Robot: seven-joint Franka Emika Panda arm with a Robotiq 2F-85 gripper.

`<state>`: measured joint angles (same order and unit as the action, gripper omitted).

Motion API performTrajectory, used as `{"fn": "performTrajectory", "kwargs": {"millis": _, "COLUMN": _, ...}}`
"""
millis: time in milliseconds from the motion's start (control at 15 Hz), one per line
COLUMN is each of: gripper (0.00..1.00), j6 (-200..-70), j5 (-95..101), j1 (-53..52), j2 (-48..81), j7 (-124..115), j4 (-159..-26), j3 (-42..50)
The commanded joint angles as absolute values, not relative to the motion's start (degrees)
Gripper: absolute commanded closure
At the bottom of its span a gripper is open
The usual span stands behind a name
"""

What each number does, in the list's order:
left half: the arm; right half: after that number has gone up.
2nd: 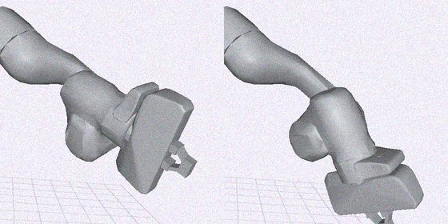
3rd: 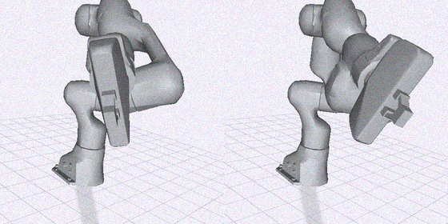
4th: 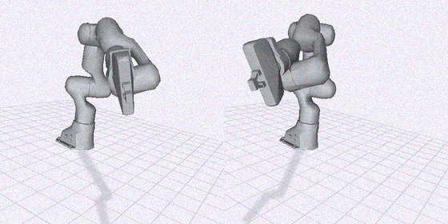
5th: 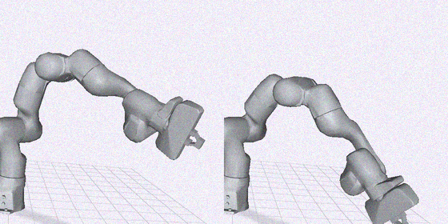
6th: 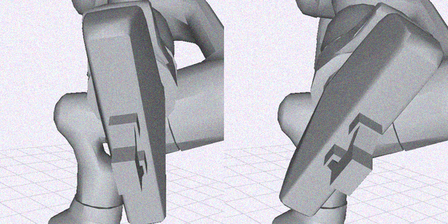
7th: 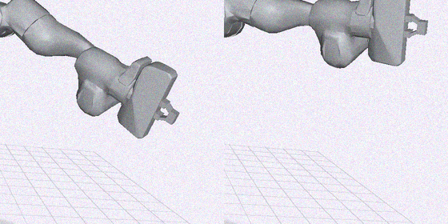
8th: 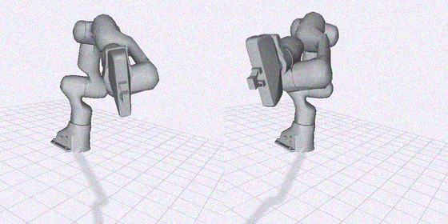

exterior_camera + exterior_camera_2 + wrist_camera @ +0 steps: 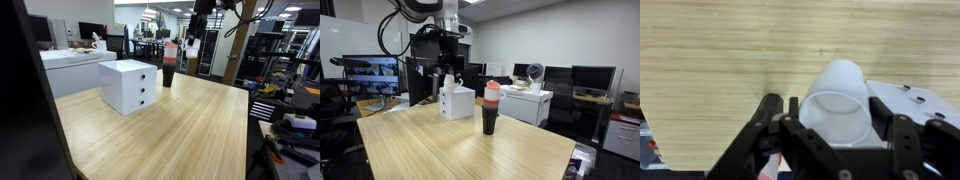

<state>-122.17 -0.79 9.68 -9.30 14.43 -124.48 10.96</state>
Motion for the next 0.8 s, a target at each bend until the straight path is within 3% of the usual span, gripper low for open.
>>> {"fn": "performTrajectory", "kwargs": {"millis": 0, "gripper": 0.56, "j6": -131.21, "j5": 0.45, "j1": 9.55, "j2": -11.97, "j7": 16.42, "j4": -132.62, "j3": 11.26}}
{"fn": "performTrajectory", "kwargs": {"millis": 333, "gripper": 0.56, "j6": -142.02, "j5": -0.24, "j1": 9.46, "j2": -11.19, "j7": 17.85, "j4": -139.59, "j3": 11.88}}
{"fn": "performTrajectory", "kwargs": {"millis": 733, "gripper": 0.56, "j6": -139.49, "j5": 1.70, "j1": 9.67, "j2": -9.69, "j7": 15.97, "j4": -139.95, "j3": 11.53}}
